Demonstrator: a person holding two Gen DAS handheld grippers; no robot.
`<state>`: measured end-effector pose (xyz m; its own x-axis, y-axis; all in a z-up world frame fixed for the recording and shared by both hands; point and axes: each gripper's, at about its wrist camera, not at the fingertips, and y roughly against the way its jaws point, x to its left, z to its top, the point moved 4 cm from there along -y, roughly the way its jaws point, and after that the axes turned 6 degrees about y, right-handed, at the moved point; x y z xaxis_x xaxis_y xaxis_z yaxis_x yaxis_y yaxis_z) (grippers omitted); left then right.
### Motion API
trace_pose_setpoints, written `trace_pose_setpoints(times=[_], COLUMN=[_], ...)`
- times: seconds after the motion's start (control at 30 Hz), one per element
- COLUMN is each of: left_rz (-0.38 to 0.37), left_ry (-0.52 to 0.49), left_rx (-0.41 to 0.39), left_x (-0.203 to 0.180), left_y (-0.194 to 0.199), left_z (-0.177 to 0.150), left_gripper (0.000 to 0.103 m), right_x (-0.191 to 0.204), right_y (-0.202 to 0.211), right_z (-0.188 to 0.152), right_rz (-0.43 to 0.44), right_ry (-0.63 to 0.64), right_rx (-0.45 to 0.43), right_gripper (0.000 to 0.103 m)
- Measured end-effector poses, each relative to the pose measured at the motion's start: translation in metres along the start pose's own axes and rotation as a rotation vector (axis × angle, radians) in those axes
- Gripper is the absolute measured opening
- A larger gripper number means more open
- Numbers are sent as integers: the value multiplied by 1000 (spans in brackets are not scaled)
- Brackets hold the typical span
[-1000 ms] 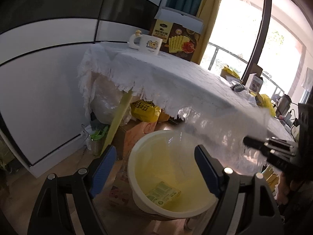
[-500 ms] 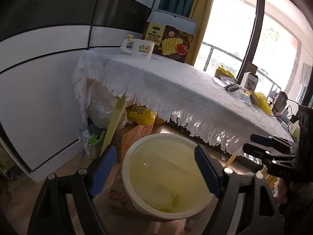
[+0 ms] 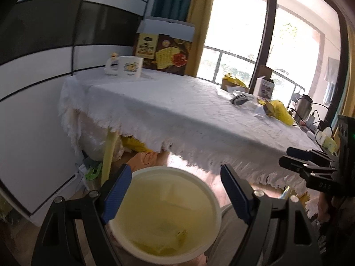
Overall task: Collect trash
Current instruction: 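Move both tools back over the table toward the remaining trash, then grasp the yellow plastic bag with the right gripper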
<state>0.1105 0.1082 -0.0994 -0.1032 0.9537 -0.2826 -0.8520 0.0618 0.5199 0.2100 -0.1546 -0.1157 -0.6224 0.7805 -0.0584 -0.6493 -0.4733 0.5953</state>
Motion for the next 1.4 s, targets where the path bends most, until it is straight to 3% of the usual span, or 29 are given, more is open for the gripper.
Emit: trace_pose_setpoints(times=[0.27, 0.67, 1.03, 1.4], left_rz=[-101, -204, -251, -242], left_ry=[-11, -131, -179, -242], left_rx=[22, 23, 73, 126], left_x=[-50, -139, -190, -220], left_y=[-23, -61, -105, -152], left_z=[18, 56, 77, 92], left_gripper=[82, 82, 82, 82], right_x=[-51, -122, -191, -259], right_y=[14, 31, 36, 19], right_z=[-7, 3, 14, 27], right_rz=[-52, -125, -189, -260], right_ry=[-54, -87, -131, -187], right_rx=[-16, -39, -31, 4], right_gripper=[56, 56, 57, 64])
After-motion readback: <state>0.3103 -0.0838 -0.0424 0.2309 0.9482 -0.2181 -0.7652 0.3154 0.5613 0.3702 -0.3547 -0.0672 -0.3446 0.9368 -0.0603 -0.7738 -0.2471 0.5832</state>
